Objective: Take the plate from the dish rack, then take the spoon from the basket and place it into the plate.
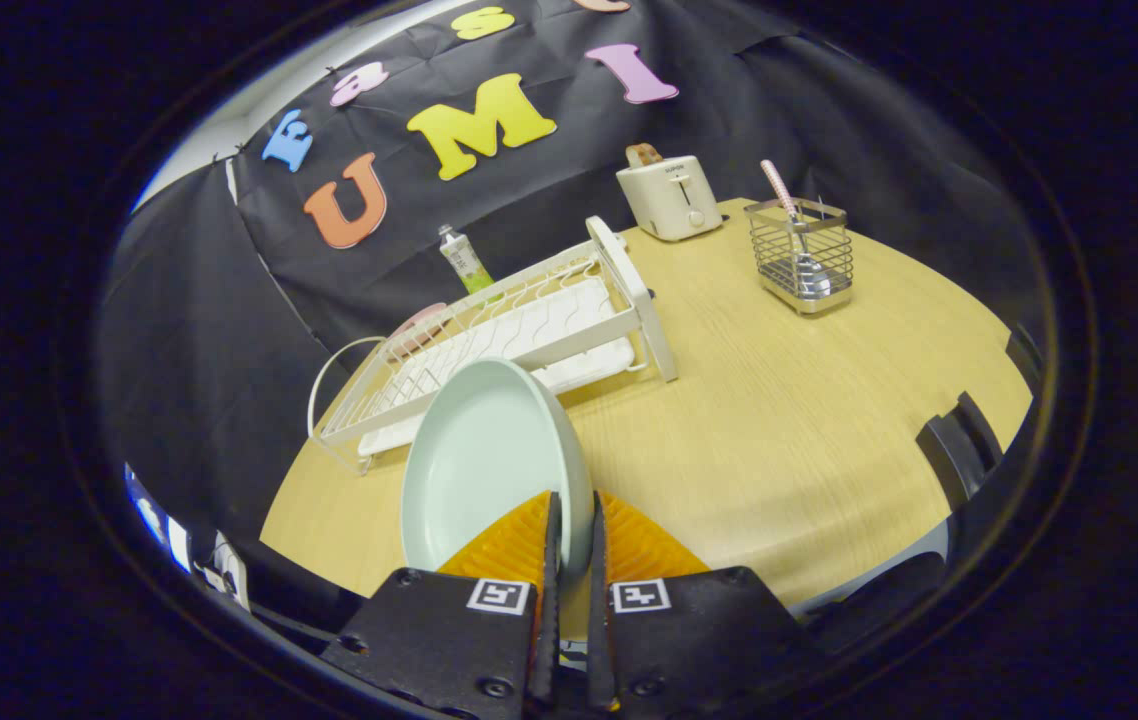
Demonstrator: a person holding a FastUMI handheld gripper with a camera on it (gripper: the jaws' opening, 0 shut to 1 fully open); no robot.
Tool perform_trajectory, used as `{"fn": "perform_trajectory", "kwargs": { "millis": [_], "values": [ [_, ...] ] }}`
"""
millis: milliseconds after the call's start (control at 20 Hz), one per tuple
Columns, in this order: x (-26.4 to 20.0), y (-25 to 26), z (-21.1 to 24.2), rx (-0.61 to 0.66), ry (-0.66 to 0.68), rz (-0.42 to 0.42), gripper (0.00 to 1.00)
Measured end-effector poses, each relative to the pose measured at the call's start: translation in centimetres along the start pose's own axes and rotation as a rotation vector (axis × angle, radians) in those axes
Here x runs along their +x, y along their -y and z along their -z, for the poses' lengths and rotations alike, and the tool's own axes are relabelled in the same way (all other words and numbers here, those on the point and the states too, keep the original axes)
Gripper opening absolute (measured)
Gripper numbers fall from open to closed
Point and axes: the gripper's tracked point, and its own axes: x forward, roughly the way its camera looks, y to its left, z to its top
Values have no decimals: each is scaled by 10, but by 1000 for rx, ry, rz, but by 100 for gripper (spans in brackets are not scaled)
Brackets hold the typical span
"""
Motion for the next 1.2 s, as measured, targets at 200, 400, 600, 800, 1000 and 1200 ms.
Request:
{"fn": "perform_trajectory", "kwargs": {
  "millis": [200,400,600,800,1000,1200],
  "values": [
    [10,10,6,-59,15,11,23],
    [10,19,13,-96,13,16,31],
    [3,36,6,-123,44,88,35],
    [-18,48,-18,-177,127,109,66],
    [-37,73,-63,-233,266,175,98],
    [-46,109,-119,-265,394,228,100]
  ]
}}
